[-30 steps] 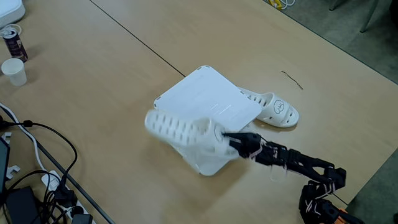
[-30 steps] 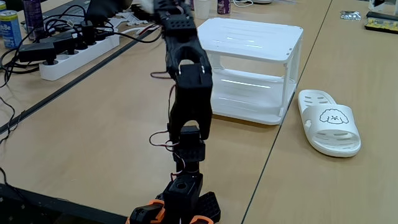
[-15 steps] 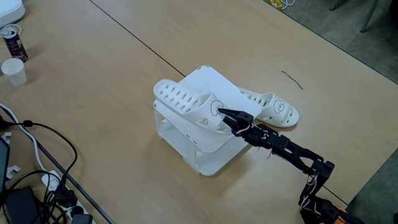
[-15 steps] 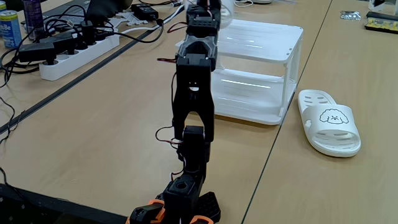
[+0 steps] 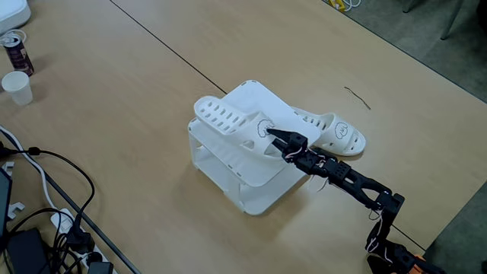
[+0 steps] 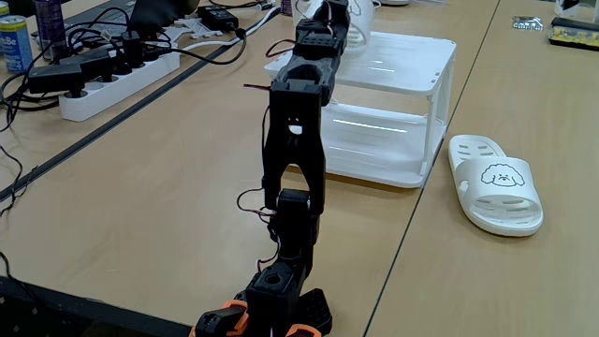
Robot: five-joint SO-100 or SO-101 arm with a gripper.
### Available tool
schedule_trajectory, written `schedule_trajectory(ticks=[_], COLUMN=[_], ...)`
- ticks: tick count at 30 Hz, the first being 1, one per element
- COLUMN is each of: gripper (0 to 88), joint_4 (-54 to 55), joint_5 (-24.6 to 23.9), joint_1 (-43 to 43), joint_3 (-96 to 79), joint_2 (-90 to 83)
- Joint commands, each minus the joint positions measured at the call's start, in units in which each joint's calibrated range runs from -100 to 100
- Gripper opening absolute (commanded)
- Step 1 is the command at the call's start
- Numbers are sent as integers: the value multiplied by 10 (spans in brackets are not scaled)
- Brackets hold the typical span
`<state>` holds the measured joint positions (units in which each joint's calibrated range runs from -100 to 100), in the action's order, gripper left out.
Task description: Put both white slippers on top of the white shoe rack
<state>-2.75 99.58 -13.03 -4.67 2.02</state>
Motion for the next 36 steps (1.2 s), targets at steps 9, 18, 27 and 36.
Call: schedule_trajectory(ticks=[9, 18, 27, 36], gripper=[70, 213, 213, 213], joint_4=[4, 5, 5, 6], joint_5=[4, 4, 4, 4], joint_1=[-12, -13, -54, -68], joint_3=[57, 40, 35, 38], joint_2=[14, 13, 10, 10])
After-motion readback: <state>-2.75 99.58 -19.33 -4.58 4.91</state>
